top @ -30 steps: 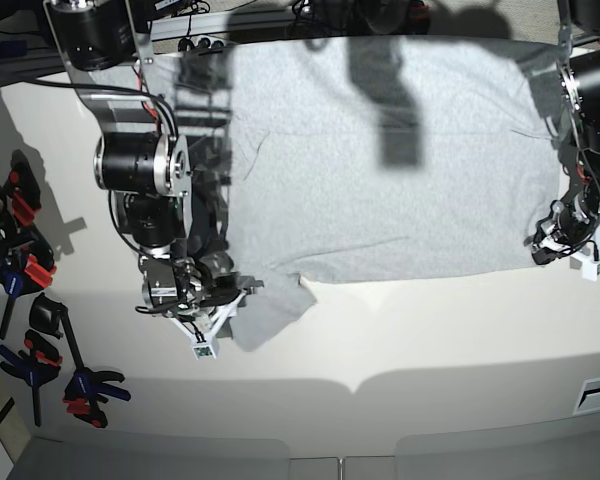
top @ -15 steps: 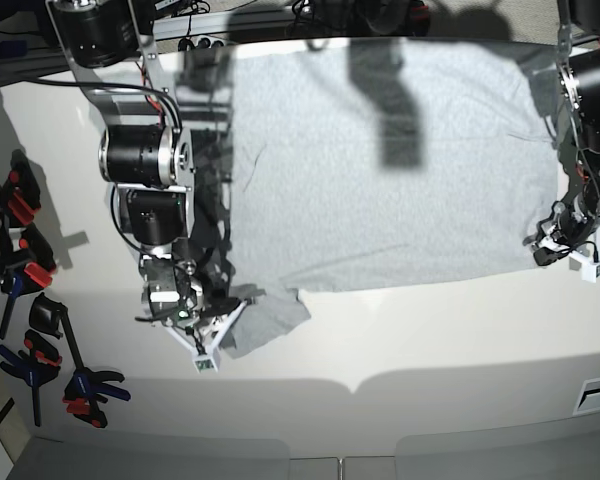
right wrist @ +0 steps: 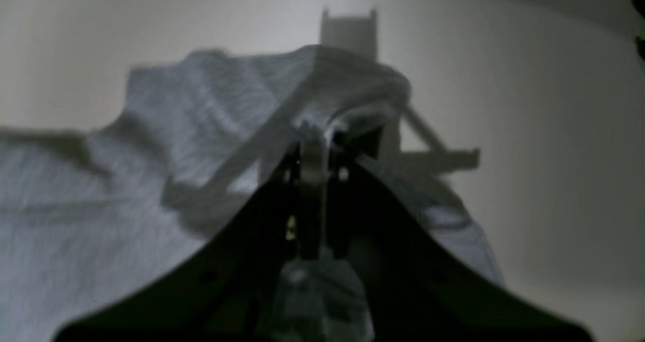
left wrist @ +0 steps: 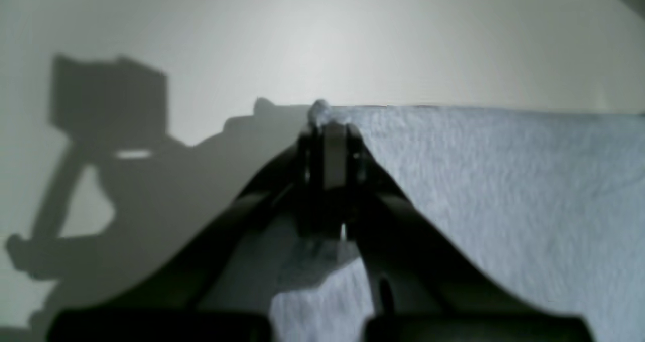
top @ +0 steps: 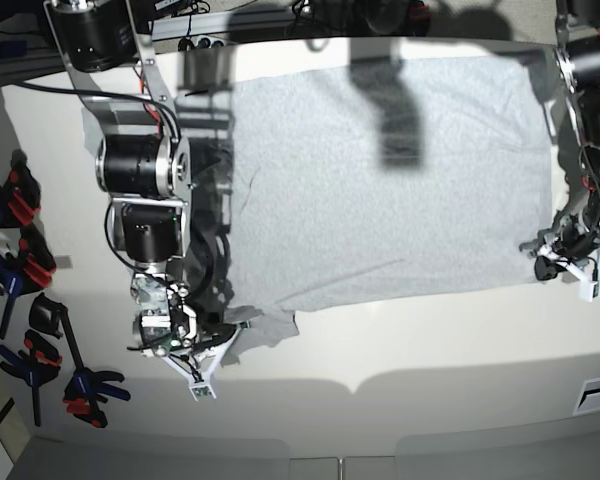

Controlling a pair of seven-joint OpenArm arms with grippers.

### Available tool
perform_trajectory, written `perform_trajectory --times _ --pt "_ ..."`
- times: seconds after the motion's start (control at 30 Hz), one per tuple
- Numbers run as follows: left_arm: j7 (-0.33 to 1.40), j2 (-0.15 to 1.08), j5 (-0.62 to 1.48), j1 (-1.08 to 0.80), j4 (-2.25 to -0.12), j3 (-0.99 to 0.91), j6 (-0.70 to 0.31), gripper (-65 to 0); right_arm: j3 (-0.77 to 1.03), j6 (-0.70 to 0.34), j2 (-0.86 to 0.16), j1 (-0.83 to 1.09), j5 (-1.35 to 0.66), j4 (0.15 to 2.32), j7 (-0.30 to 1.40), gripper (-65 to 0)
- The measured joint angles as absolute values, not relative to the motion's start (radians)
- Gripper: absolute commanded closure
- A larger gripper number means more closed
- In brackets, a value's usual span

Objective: Fold the T-shirt properly
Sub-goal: 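Reach the right gripper to the hem corner and grasp it, then lift the hem corners with both grippers and fold them over the shirt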

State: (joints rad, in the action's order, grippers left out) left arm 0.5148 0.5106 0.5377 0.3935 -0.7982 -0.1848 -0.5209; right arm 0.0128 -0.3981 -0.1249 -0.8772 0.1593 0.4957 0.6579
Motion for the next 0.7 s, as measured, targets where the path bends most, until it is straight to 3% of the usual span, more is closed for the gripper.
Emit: perform_trajectory --times 0.27,0.7 --pt "0.562 0.508 0.579 0.106 -1.182 -0.198 -0.495 0.0 0.013 -0.465 -0.122 -0.733 0.078 0.785 0.731 0.0" --pt "0.712 0.441 0.653 -0.172 -1.557 -0.543 -0.480 0.0 0.013 -0.491 -0.130 -0.283 0.001 1.478 0.828 0.0"
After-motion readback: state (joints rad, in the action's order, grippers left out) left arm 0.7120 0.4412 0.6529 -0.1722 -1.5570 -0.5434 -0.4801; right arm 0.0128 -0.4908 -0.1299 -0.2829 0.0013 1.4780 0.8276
